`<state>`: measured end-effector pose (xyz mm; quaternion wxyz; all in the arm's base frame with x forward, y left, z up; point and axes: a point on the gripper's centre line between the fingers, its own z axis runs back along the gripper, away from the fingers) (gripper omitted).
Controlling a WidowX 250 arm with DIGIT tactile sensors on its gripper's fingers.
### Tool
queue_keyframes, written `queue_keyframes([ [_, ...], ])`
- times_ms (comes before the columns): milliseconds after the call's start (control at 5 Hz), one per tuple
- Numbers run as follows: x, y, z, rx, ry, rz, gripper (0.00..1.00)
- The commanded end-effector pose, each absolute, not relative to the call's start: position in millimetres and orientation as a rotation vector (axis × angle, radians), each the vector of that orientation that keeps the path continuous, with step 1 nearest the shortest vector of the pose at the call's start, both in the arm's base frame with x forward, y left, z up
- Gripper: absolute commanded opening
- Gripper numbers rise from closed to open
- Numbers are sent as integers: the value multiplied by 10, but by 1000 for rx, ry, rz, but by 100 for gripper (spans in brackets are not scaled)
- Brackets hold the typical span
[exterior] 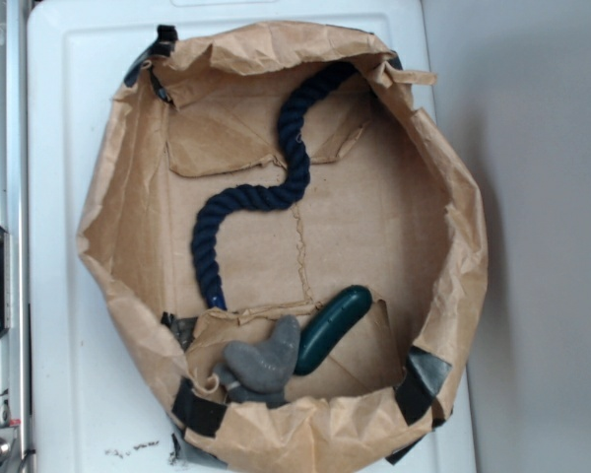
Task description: Grab the blue rope.
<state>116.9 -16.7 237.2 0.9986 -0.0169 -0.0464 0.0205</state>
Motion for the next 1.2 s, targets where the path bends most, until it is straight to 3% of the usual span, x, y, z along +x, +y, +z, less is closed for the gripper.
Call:
queue_keyframes([
  [0,1169,-167,2372,-34,-93,41,100],
  [200,1318,-184,2363,-54,-72,86,100],
  [600,1670,-92,2119,-8,-81,133,100],
  [1000,2319,50,1811,-39,-97,327,100],
])
